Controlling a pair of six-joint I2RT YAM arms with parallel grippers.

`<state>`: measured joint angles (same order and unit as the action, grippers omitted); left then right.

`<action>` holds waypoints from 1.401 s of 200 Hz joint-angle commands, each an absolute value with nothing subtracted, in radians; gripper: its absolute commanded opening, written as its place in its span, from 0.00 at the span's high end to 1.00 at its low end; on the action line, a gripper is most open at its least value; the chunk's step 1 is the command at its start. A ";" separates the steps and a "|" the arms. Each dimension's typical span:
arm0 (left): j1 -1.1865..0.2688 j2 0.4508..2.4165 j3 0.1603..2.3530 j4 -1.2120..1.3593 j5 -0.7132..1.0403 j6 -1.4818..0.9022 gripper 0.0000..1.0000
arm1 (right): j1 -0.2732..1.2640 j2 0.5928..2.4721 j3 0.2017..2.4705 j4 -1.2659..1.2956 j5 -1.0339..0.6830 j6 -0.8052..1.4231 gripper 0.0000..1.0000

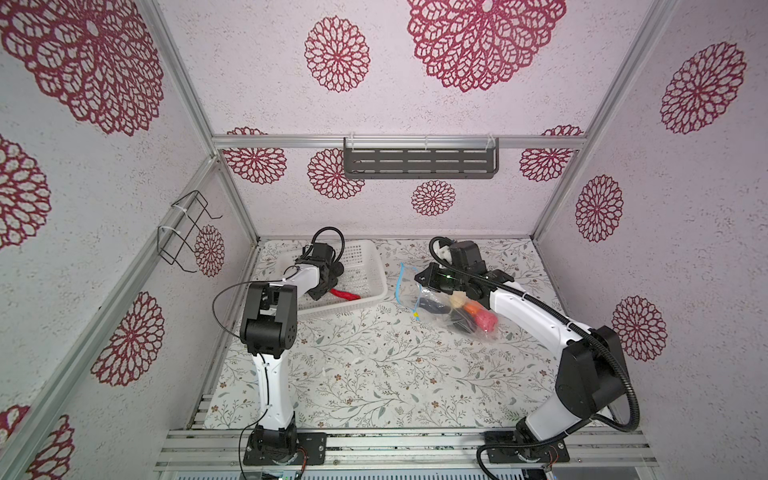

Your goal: Place the food in the zip-top bag and seal the zipper

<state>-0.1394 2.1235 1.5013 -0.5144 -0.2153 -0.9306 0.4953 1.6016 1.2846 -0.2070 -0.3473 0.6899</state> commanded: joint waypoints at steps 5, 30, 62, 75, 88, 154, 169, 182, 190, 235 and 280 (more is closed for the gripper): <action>-0.143 2.129 1.519 -0.532 -0.224 -0.927 0.59 | 0.489 1.592 1.314 -0.201 -0.362 0.680 1.00; -0.144 2.114 1.517 -0.544 -0.238 -0.922 0.66 | 0.489 1.599 1.320 -0.198 -0.366 0.680 1.00; -0.146 2.083 1.507 -0.557 -0.242 -0.925 0.71 | 0.488 1.603 1.324 -0.201 -0.370 0.680 1.00; -0.148 2.063 1.496 -0.557 -0.242 -0.929 0.73 | 0.487 1.603 1.325 -0.201 -0.368 0.680 1.00; -0.153 2.043 1.487 -0.555 -0.248 -0.932 0.74 | 0.487 1.603 1.325 -0.201 -0.368 0.680 1.00; -0.165 1.976 1.482 -0.567 -0.262 -0.929 0.78 | 0.488 1.601 1.325 -0.199 -0.370 0.682 1.00; -0.166 1.974 1.482 -0.573 -0.272 -0.930 0.79 | 0.488 1.596 1.322 -0.199 -0.369 0.682 1.00; -0.167 1.928 1.482 -0.578 -0.281 -0.932 0.79 | 0.486 1.594 1.320 -0.199 -0.368 0.681 1.00; -0.168 1.917 1.482 -0.578 -0.285 -0.934 0.79 | 0.487 1.593 1.319 -0.199 -0.368 0.683 1.00; -0.179 1.867 1.537 -0.580 -0.264 -0.931 0.80 | 0.486 1.592 1.325 -0.200 -0.370 0.683 1.00; -0.197 1.822 1.550 -0.536 -0.259 -0.927 0.81 | 0.487 1.592 1.327 -0.201 -0.368 0.682 1.00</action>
